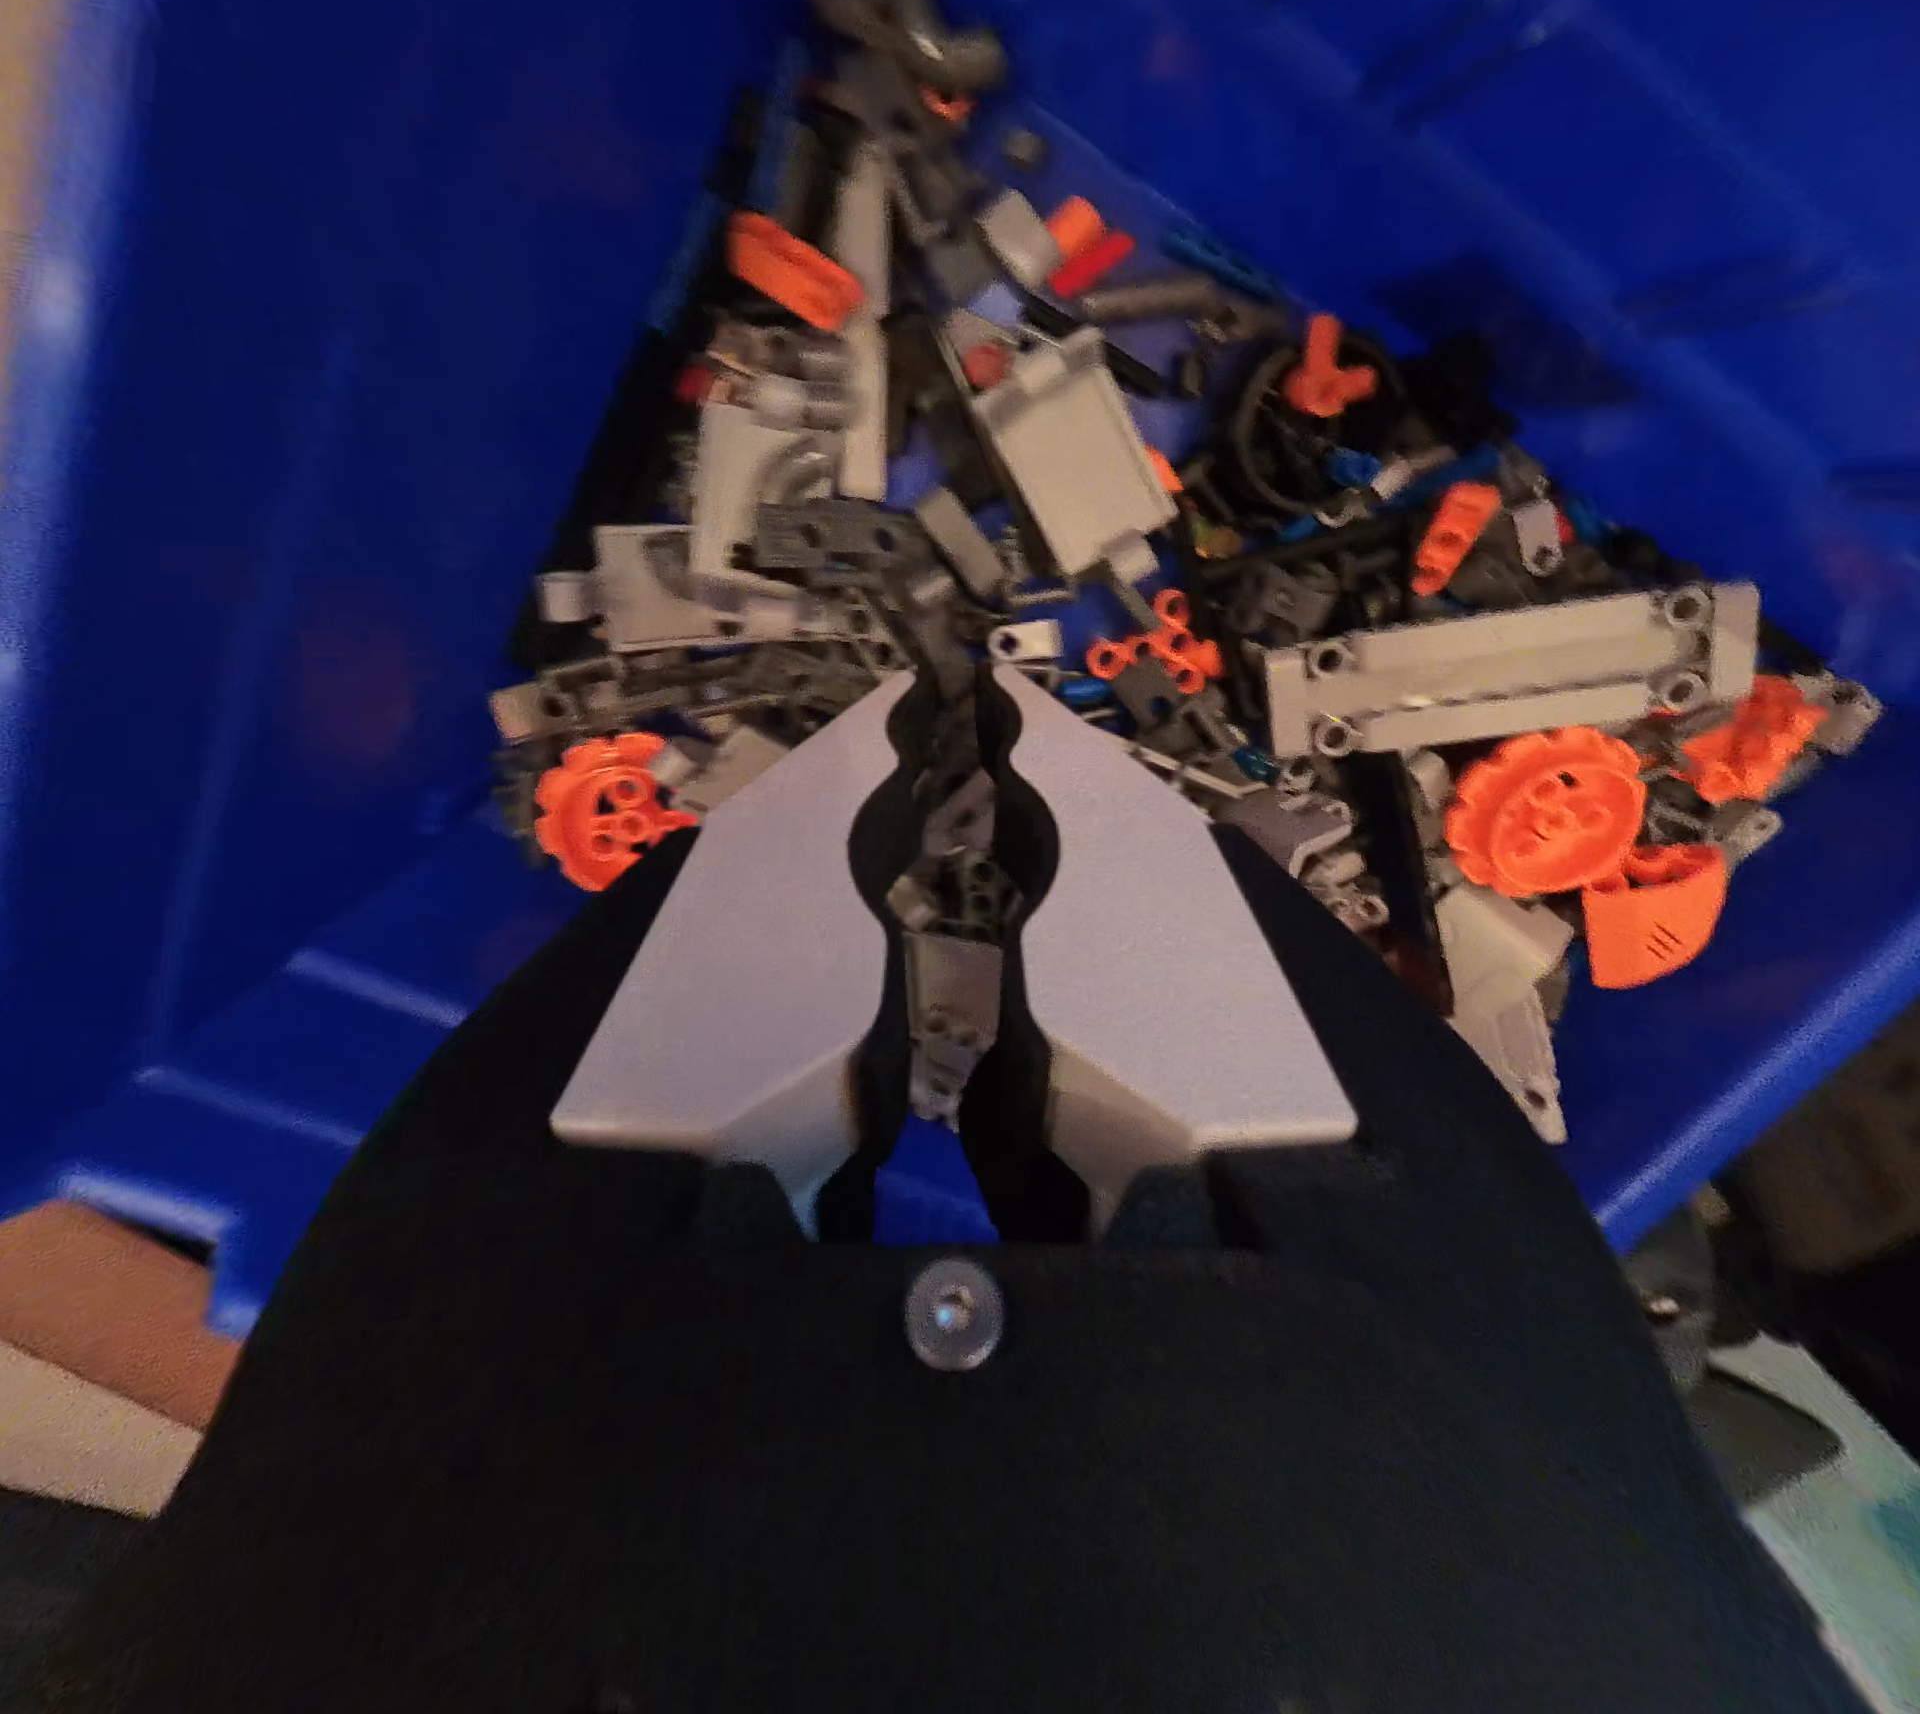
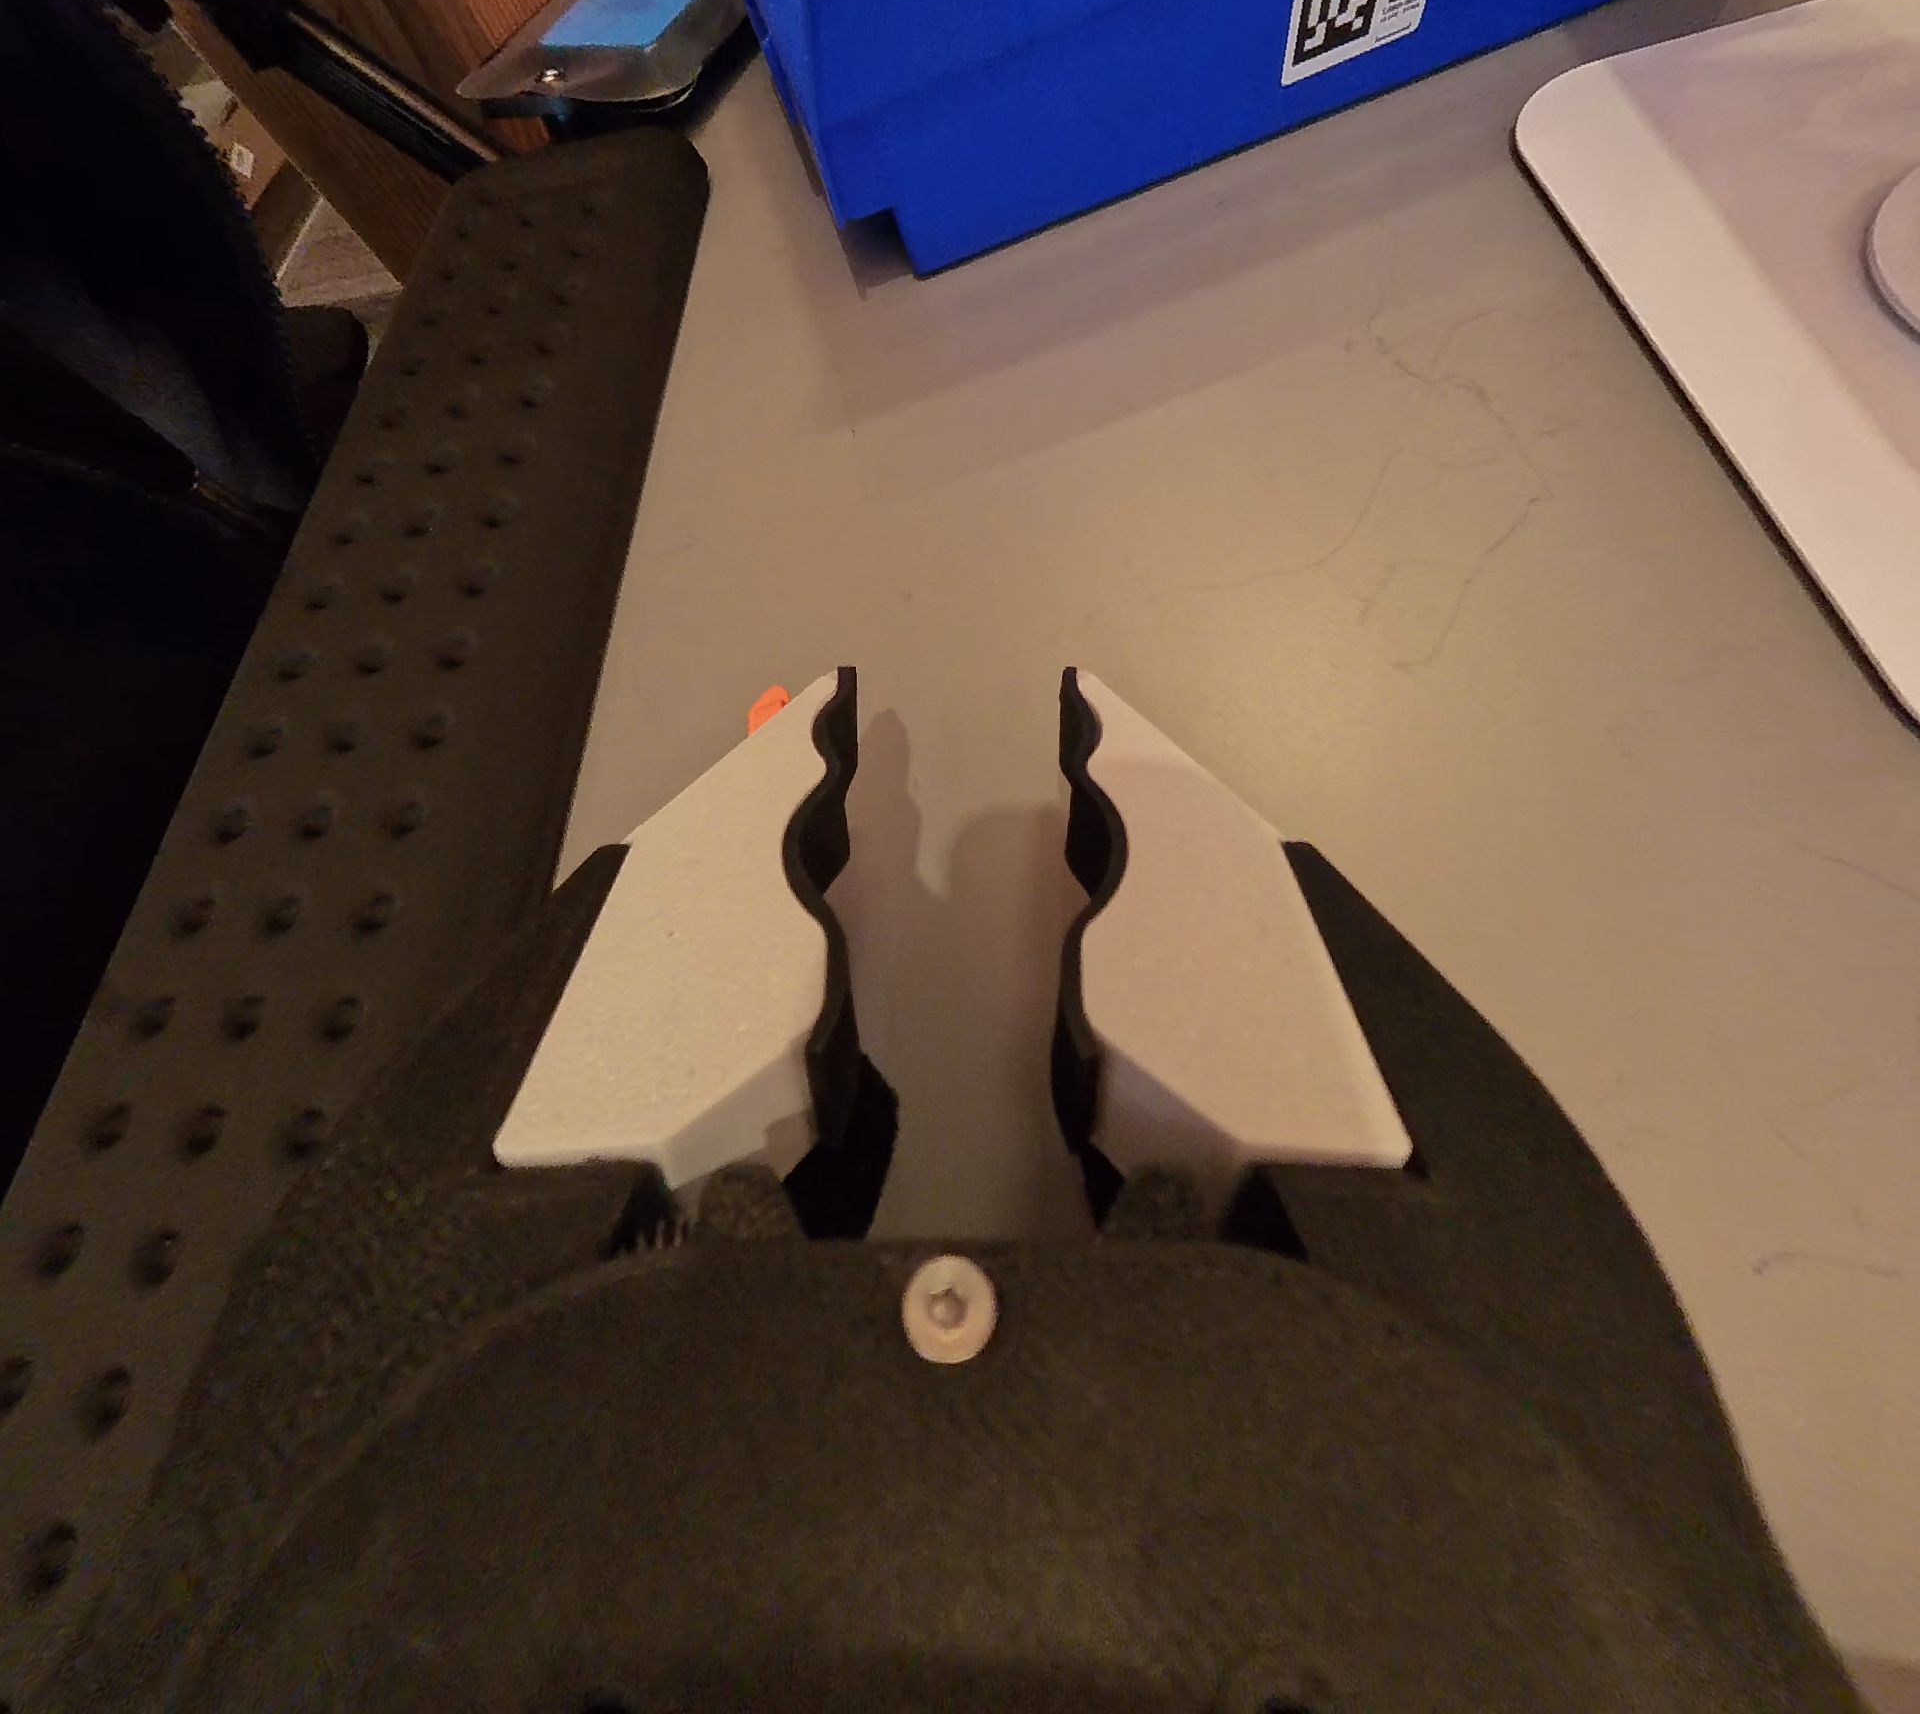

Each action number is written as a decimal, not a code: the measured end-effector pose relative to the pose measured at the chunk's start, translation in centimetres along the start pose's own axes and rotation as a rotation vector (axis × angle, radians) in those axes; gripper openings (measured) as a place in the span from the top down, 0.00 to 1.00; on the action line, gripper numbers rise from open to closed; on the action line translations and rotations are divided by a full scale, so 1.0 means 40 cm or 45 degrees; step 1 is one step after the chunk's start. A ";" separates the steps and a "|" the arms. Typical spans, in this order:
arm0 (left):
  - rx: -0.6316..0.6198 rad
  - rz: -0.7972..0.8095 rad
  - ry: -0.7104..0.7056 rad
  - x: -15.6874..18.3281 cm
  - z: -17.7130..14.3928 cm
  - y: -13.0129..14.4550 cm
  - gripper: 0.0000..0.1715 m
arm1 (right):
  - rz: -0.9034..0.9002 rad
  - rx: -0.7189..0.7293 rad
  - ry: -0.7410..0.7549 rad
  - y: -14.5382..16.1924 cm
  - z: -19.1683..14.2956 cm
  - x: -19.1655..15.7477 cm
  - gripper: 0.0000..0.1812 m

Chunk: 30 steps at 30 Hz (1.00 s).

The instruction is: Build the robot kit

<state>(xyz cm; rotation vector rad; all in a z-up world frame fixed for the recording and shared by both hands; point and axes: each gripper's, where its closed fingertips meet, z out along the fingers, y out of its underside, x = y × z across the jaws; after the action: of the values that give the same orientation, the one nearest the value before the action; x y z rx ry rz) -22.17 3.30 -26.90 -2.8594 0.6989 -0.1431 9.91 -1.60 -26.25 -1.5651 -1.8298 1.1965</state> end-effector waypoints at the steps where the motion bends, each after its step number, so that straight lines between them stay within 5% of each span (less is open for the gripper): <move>1: 0.042 -0.017 -0.015 -0.015 -0.006 -0.012 0.94 | 0.003 0.000 -0.001 0.000 0.000 0.000 0.80; 3: 0.136 -0.056 -0.008 -0.032 -0.012 -0.041 0.90 | 0.009 0.005 -0.006 0.000 0.000 0.001 0.80; 14: 0.074 0.041 0.011 -0.013 0.041 -0.073 0.77 | 0.037 0.018 -0.009 0.001 -0.004 0.009 0.80; 24: 0.073 0.089 0.054 0.009 0.066 -0.074 0.97 | 0.051 0.035 -0.012 -0.003 -0.008 0.012 0.79; 30: 0.030 0.144 0.080 0.045 0.063 -0.050 0.98 | 0.052 0.037 -0.011 -0.003 -0.009 0.013 0.79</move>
<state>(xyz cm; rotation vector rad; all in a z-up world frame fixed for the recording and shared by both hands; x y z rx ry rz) -19.34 4.60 -28.87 -2.7951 0.8635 -0.2234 9.99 -1.01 -26.06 -1.5911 -1.7859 1.2446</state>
